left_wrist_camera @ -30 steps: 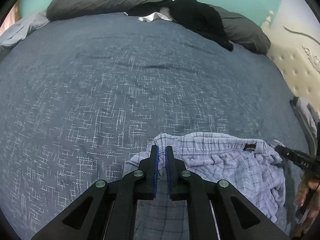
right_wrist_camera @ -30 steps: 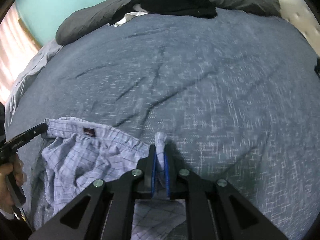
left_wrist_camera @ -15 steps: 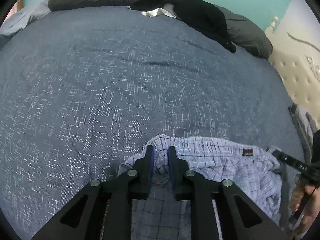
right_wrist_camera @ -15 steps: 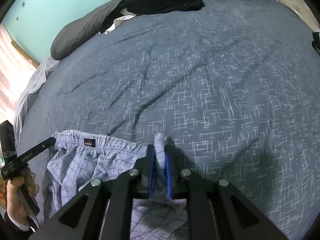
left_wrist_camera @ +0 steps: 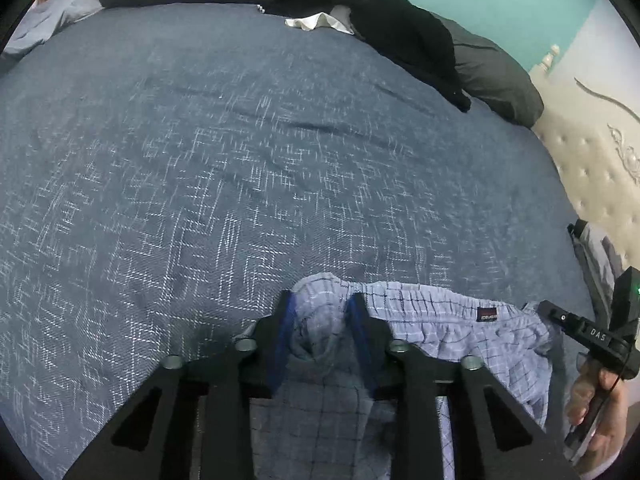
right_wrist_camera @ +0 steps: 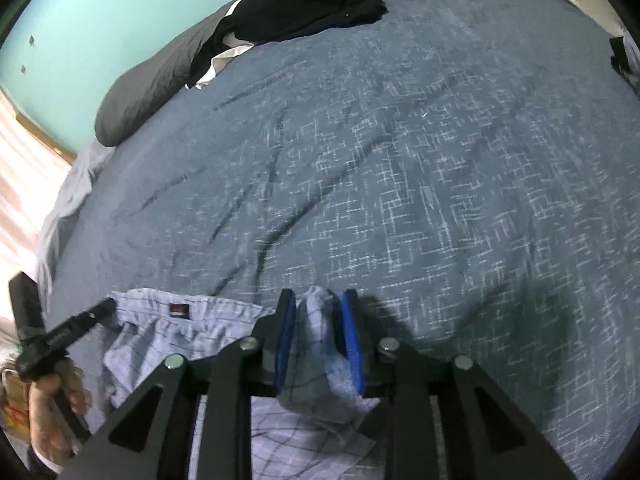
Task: Fold clothes
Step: 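Lower the plaid shorts onto the bed, holding the waistband with both grippers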
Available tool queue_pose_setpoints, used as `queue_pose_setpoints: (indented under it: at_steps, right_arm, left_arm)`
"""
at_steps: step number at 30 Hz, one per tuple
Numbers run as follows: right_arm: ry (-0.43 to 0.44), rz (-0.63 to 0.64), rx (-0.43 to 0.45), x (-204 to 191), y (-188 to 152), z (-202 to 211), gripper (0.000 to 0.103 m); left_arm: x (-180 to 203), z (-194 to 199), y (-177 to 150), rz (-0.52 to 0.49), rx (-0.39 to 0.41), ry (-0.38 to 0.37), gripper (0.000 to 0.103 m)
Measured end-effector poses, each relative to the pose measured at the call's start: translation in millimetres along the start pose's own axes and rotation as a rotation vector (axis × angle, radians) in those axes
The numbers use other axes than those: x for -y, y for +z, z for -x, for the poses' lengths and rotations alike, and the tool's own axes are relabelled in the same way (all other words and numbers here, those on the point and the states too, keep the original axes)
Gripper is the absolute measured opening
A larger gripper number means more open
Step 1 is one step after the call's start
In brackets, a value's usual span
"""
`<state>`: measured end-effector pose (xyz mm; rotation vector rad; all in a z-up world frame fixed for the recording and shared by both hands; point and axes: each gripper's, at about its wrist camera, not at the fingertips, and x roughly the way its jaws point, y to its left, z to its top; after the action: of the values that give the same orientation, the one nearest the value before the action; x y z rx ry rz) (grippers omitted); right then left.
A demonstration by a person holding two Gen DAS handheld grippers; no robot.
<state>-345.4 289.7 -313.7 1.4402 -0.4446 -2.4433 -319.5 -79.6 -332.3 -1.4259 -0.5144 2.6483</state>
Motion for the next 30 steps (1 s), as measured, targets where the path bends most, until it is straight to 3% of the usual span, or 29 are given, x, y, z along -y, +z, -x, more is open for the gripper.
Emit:
queue_pose_setpoints:
  at_steps: [5, 6, 7, 16, 24, 30]
  right_arm:
    - [0.019, 0.000, -0.003, 2.3, -3.1, -1.9, 0.022]
    - [0.016, 0.011, 0.000, 0.5, -4.0, -1.1, 0.012]
    - [0.013, 0.023, 0.003, -1.3, -5.0, -0.4, 0.010]
    - [0.082, 0.046, 0.140, -11.3, 6.1, 27.5, 0.007]
    - [0.137, 0.064, 0.242, -30.0, 28.3, 45.6, 0.007]
    - [0.146, 0.098, 0.314, -41.0, 45.4, 54.2, 0.007]
  left_arm:
    - [-2.0, 2.2, 1.7, -0.007, 0.003, -0.012, 0.008]
    - [-0.6, 3.0, 1.4, -0.013, 0.004, -0.011, 0.008]
    - [0.6, 4.1, 1.4, -0.017, 0.007, -0.010, 0.008]
    - [3.6, 22.6, 11.5, -0.026, 0.094, 0.013, 0.007]
    - [9.0, 53.2, 39.6, -0.026, 0.231, 0.023, 0.007]
    - [16.3, 50.9, 56.2, -0.036, 0.249, 0.027, 0.007]
